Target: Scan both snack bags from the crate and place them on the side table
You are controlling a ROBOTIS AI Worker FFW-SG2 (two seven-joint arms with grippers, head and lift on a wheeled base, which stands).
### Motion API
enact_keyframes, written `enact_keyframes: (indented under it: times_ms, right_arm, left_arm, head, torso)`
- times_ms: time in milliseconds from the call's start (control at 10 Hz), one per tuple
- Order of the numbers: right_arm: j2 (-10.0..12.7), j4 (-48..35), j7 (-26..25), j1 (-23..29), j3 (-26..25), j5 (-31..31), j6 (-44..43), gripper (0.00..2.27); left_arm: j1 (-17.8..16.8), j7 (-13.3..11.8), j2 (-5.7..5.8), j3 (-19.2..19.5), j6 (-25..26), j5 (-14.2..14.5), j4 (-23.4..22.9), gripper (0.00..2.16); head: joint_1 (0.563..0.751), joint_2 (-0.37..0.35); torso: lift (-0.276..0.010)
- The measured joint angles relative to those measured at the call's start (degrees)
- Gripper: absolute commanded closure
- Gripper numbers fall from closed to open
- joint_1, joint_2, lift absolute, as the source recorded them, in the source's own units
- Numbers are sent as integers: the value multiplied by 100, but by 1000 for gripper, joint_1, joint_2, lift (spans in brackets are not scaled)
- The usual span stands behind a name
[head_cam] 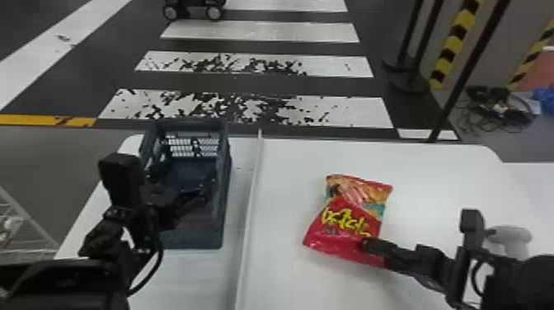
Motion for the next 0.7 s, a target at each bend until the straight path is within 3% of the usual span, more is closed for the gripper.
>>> enact_keyframes:
  times_ms: [500,700]
  right_arm:
    - [0,125,182,42,-530,-758,116,2243]
    - [-5,-205,170,108,-748,-793,311,2243]
  left_arm:
    - [12,0,0,3,0,27,29,87]
    - [12,0,1,24,0,48,30,87]
  head:
    - [695,0]
    - [695,-14]
  torso:
    - [-98]
    - [-98]
